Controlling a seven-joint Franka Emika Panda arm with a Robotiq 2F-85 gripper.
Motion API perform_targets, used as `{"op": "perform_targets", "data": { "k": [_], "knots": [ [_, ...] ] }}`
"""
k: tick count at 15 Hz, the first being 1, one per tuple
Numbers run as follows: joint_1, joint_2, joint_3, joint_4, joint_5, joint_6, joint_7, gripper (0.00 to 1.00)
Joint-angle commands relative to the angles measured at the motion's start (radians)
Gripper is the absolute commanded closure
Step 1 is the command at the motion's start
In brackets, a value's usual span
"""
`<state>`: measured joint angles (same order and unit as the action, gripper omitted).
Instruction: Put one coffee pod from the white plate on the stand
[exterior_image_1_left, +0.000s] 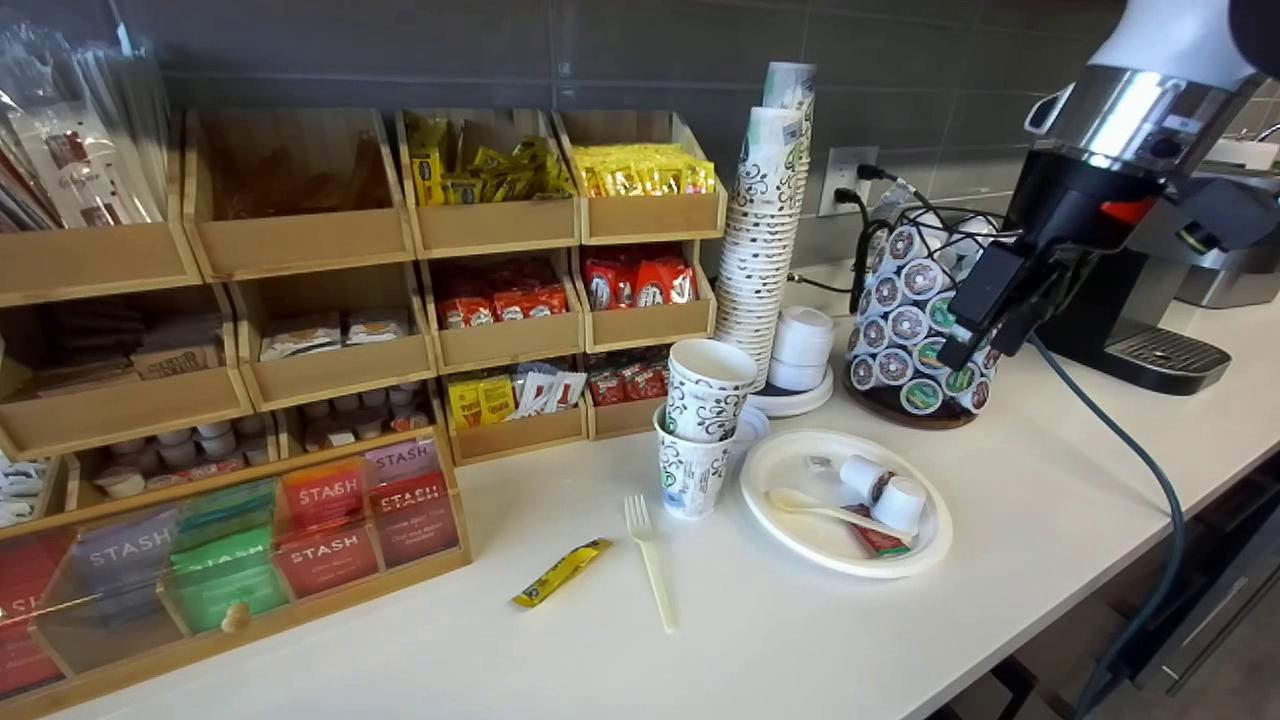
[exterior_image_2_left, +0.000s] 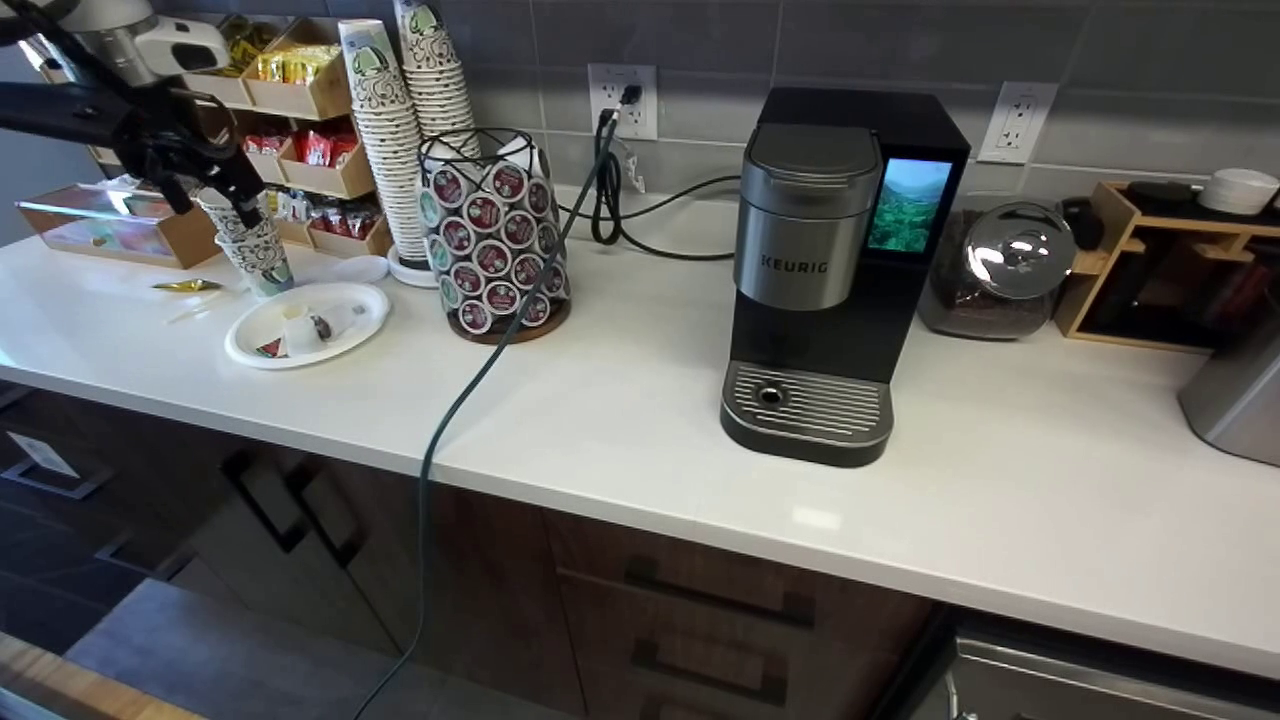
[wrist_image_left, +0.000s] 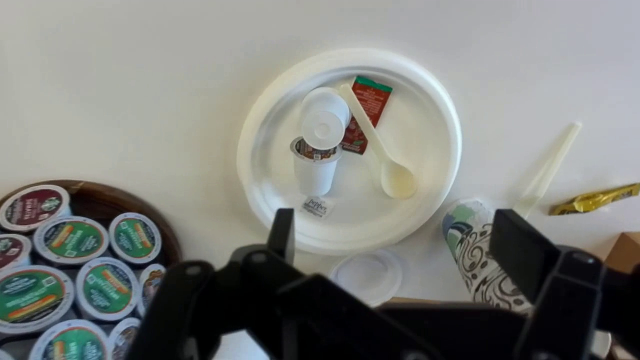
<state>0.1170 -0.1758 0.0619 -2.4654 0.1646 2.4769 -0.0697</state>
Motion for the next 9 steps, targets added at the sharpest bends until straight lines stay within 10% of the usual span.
{"op": "perform_targets", "data": {
  "k": [1, 9],
  "knots": [
    [0.004, 0.175, 0.028, 0.094, -0.070, 0.008, -0.015, 0.00],
    [-0.009, 0.484, 0.007, 0.274, -0.199, 0.041, 0.109, 0.00]
  ]
}}
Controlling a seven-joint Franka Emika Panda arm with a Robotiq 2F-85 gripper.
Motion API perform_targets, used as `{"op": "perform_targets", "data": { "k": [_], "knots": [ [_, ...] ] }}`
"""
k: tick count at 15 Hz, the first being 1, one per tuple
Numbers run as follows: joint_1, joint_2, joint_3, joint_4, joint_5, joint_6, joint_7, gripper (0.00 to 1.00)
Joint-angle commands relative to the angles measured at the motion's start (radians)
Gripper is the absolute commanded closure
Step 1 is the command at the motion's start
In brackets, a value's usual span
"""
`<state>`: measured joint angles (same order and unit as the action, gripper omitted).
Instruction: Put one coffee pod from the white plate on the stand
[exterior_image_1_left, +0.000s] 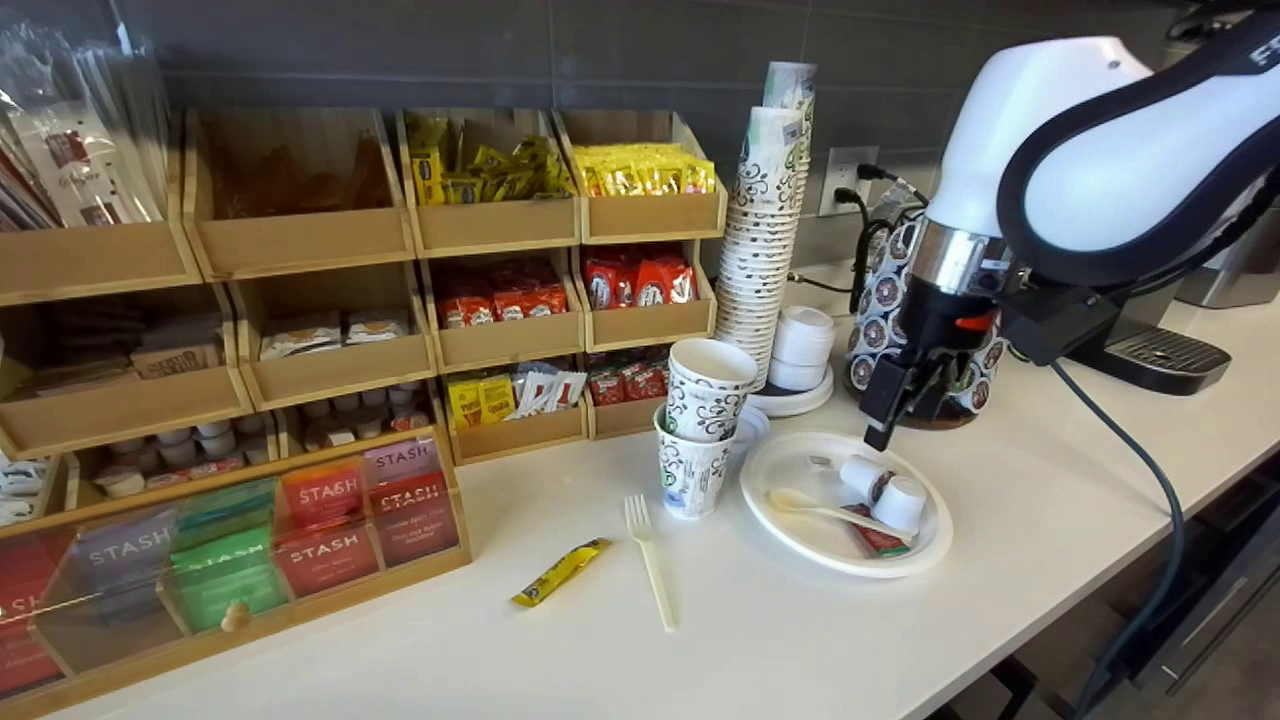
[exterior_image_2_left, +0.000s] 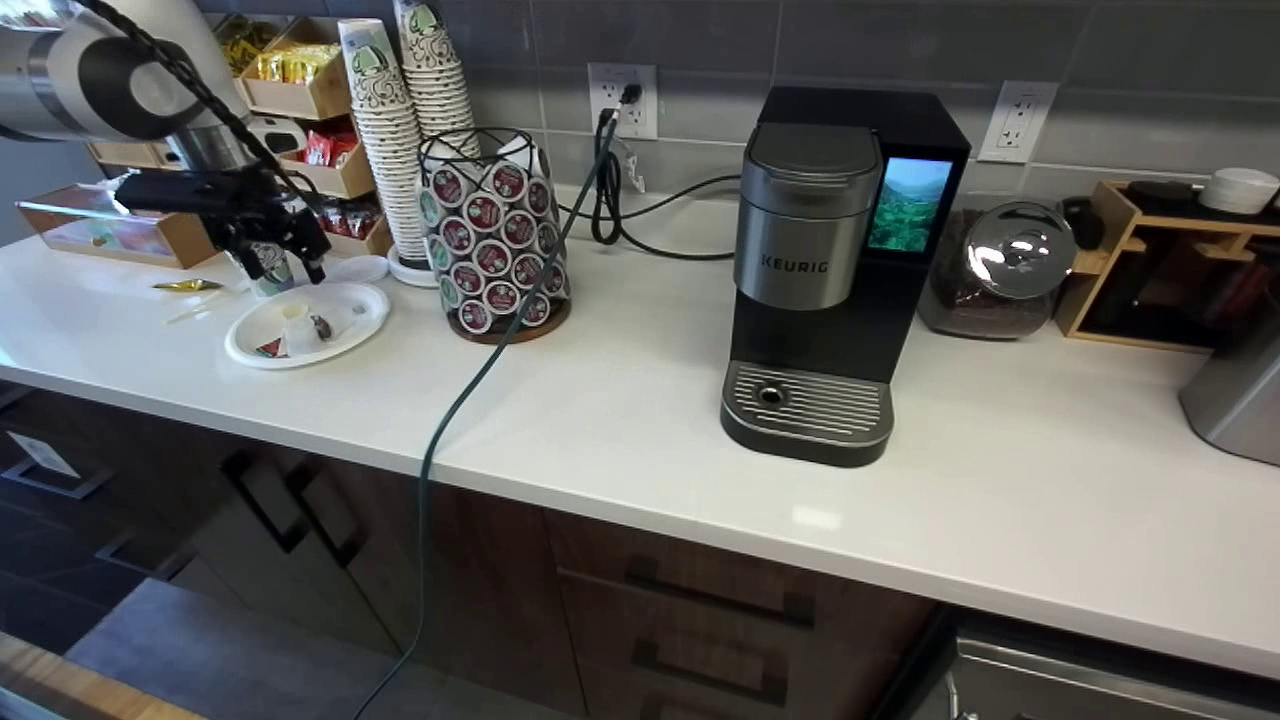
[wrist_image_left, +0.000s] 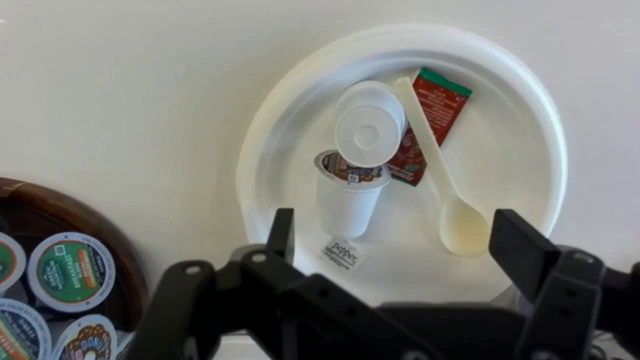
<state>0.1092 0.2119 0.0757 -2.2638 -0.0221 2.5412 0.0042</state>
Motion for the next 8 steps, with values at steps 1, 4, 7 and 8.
{"op": "perform_targets", "data": {
  "k": [1, 4, 7, 8],
  "knots": [
    [0.001, 0.105, -0.008, 0.085, -0.001, -0.026, 0.052, 0.00],
    [-0.004, 0.090, -0.002, 0.068, 0.011, -0.007, 0.030, 0.00],
    [0.012, 0.108, -0.025, 0.096, -0.033, -0.037, 0.079, 0.00],
    [0.019, 0.132, -0.041, 0.106, -0.062, -0.057, 0.104, 0.00]
  ]
}}
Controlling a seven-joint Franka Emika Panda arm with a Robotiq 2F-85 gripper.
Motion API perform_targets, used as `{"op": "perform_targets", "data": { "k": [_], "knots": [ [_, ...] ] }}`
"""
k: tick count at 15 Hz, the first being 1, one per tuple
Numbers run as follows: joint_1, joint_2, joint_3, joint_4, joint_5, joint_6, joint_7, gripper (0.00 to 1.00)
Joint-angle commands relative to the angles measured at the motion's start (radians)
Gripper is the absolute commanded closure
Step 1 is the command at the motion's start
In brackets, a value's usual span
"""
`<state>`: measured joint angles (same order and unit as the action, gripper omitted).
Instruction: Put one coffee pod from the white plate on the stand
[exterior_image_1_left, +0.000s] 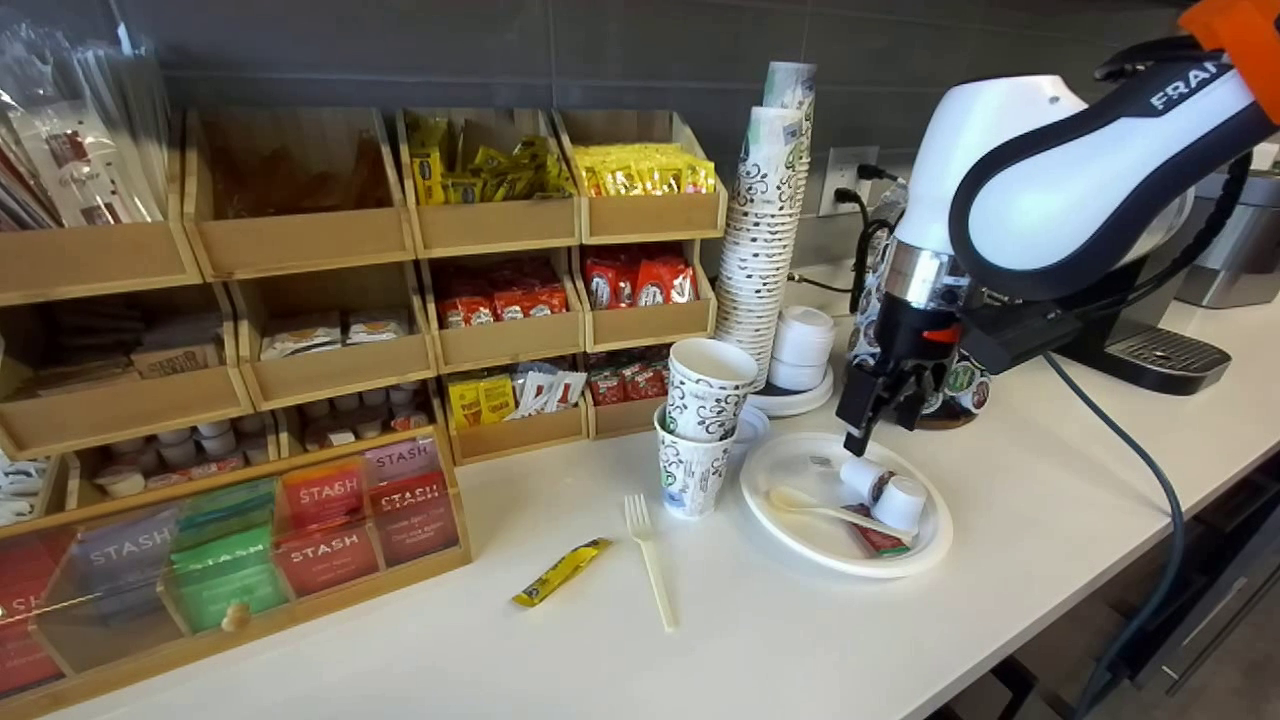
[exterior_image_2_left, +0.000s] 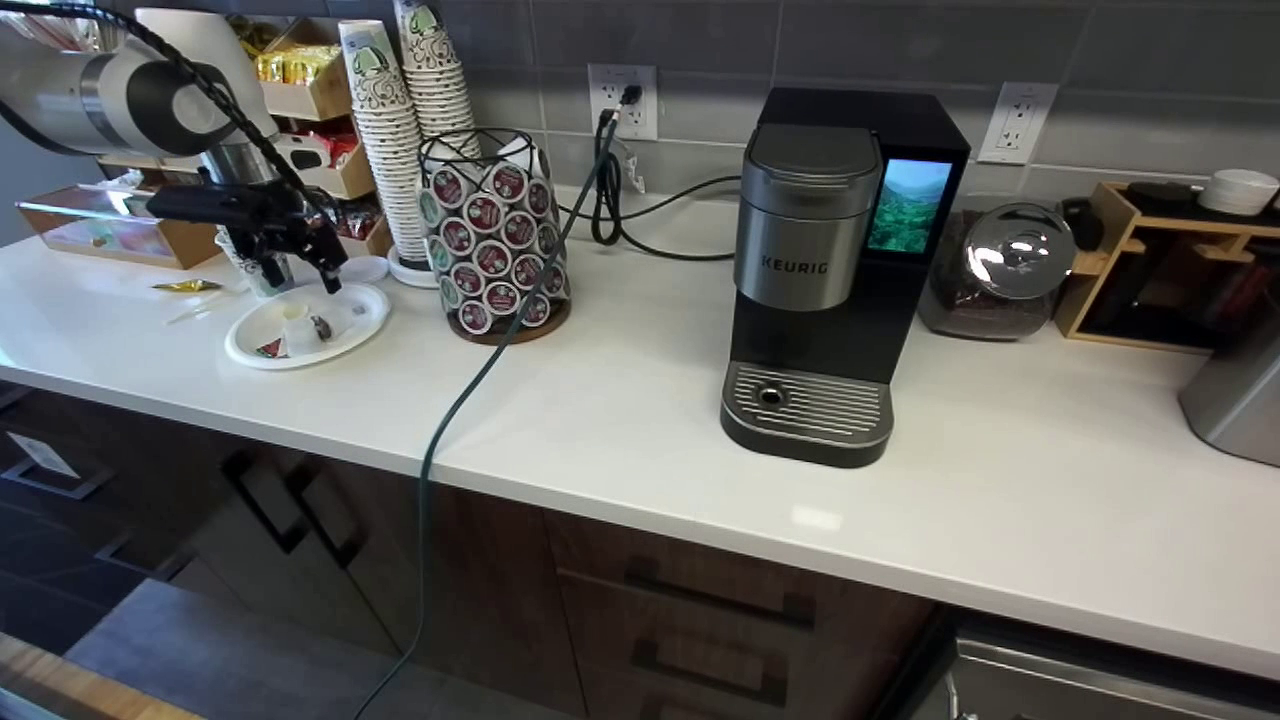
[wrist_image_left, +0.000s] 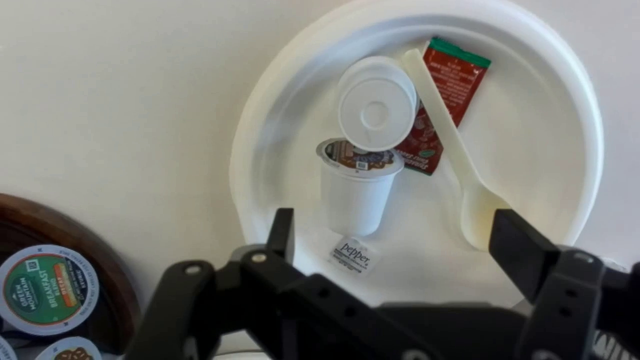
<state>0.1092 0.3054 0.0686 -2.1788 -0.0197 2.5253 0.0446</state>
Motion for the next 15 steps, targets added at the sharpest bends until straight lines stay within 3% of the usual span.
{"op": "perform_targets", "data": {
  "k": [1, 4, 8, 15],
  "knots": [
    [0.012, 0.052, -0.032, 0.022, -0.056, -0.055, 0.060, 0.00],
    [-0.012, 0.094, -0.012, 0.033, -0.004, -0.095, 0.013, 0.00],
    [-0.037, 0.119, 0.022, 0.034, 0.068, -0.066, -0.043, 0.00],
    [-0.036, 0.138, 0.011, 0.064, 0.088, -0.060, -0.034, 0.00]
  ]
}}
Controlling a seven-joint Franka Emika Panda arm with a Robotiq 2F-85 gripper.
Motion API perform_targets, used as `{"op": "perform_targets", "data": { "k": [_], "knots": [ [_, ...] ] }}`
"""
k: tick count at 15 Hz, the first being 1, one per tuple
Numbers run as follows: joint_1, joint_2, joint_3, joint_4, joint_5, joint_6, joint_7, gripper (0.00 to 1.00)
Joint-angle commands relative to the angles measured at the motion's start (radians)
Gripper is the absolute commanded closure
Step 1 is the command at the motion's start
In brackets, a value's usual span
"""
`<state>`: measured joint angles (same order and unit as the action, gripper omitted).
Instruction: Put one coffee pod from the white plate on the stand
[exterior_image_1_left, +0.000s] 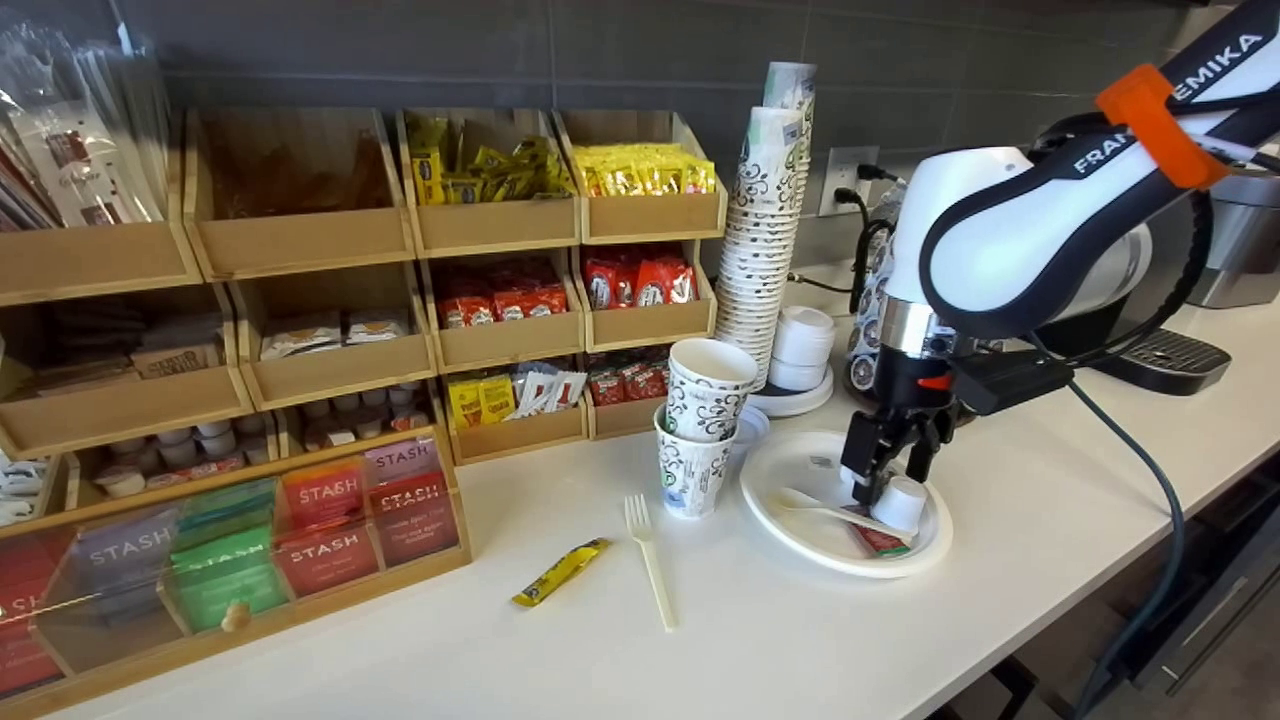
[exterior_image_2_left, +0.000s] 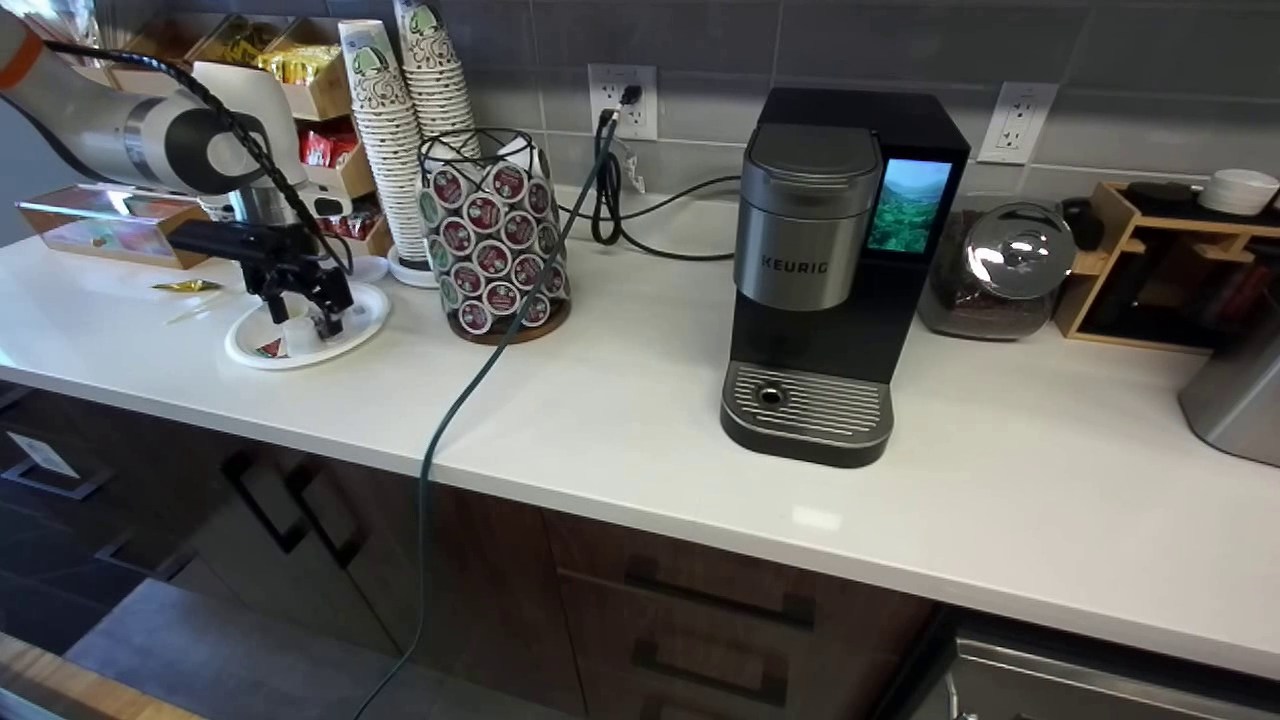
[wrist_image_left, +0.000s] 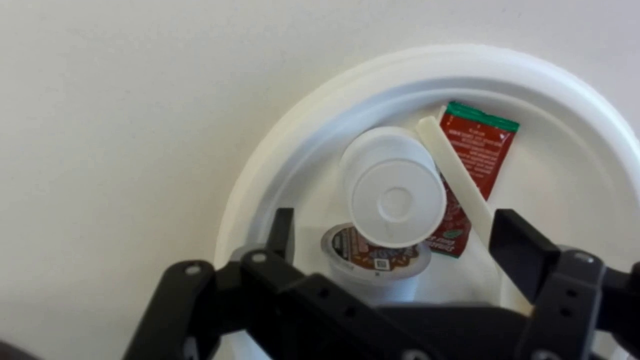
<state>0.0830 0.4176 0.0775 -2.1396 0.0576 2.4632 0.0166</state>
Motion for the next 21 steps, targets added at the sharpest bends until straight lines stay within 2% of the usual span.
{"op": "perform_targets", "data": {
  "k": [1, 3, 7, 8, 9, 10, 12, 15, 17, 18, 21],
  "knots": [
    [-0.010, 0.030, 0.000, 0.031, 0.009, -0.002, -0.005, 0.00],
    [-0.012, 0.040, 0.000, 0.043, 0.007, -0.008, -0.005, 0.00],
    [-0.009, 0.057, -0.005, 0.056, -0.001, -0.020, 0.002, 0.16],
    [-0.008, 0.060, -0.007, 0.057, -0.004, -0.019, 0.004, 0.23],
    [-0.006, 0.060, -0.009, 0.058, -0.007, -0.021, 0.008, 0.20],
    [-0.005, 0.058, -0.013, 0.058, -0.012, -0.025, 0.012, 0.23],
    [-0.003, 0.049, -0.020, 0.053, -0.020, -0.036, 0.015, 0.21],
    [0.001, 0.044, -0.027, 0.052, -0.033, -0.044, 0.019, 0.23],
    [0.003, 0.047, -0.027, 0.055, -0.039, -0.054, 0.020, 0.34],
    [0.004, 0.047, -0.027, 0.055, -0.042, -0.056, 0.019, 0.47],
    [0.003, 0.036, -0.022, 0.047, -0.043, -0.055, 0.014, 0.70]
  ]
}}
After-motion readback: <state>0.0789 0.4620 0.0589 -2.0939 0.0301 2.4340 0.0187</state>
